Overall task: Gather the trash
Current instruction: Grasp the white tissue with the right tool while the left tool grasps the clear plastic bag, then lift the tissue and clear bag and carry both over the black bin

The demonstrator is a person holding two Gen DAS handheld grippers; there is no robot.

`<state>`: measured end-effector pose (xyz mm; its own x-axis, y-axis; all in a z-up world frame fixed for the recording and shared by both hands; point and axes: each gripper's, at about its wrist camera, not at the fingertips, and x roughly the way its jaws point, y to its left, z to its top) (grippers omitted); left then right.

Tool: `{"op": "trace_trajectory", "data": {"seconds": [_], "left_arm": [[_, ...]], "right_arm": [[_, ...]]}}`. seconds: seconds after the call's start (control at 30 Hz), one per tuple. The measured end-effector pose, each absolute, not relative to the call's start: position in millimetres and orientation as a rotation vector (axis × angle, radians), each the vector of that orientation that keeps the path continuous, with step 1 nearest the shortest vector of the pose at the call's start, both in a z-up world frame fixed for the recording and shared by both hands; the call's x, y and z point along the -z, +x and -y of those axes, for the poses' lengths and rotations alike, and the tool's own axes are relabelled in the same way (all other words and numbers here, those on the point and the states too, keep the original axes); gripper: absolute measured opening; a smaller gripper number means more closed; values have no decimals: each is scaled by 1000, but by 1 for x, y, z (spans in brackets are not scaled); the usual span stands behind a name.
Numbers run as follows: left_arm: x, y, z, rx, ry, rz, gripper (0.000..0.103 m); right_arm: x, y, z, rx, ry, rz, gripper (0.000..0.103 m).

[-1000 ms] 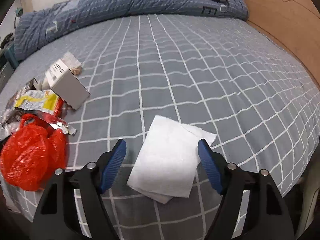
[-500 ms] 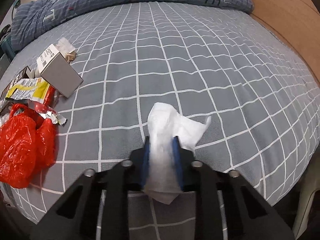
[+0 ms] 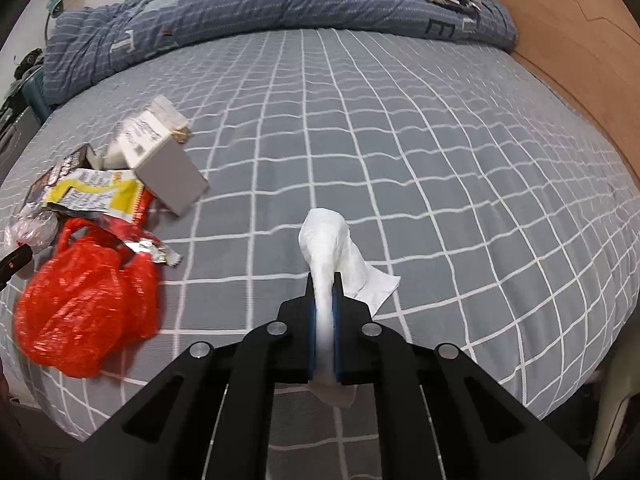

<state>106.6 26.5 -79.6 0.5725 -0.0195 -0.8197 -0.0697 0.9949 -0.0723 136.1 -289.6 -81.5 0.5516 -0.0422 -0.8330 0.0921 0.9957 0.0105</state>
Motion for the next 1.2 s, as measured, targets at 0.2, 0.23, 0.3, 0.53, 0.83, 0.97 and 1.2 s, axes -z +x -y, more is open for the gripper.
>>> {"op": "trace_trajectory", "data": {"seconds": [0.2,0.23,0.3,0.53,0.83,0.97,1.2], "left_arm": [[69,101,-31,-33,-108,-941,59],[68,99,-31,-33,-109,-938,59],[66,96,-32,-33,-111,-934,59],[62,86,-36,-25,-123,-927,59],[62,67,-33,2,-129,-932,59],[57,60,-32,7,-140,-922,59],[48,41,-28,10,-148,-909,59]], "right_arm": [[70,133,276,43,61,-954,6],[69,132,273,39,58,-950,6],[66,131,265,27,54,-941,6],[62,127,237,-11,27,-928,6],[56,114,206,-55,6,-907,6],[50,106,196,-68,-1,-890,6],[37,88,186,-91,2,-861,6]]}}
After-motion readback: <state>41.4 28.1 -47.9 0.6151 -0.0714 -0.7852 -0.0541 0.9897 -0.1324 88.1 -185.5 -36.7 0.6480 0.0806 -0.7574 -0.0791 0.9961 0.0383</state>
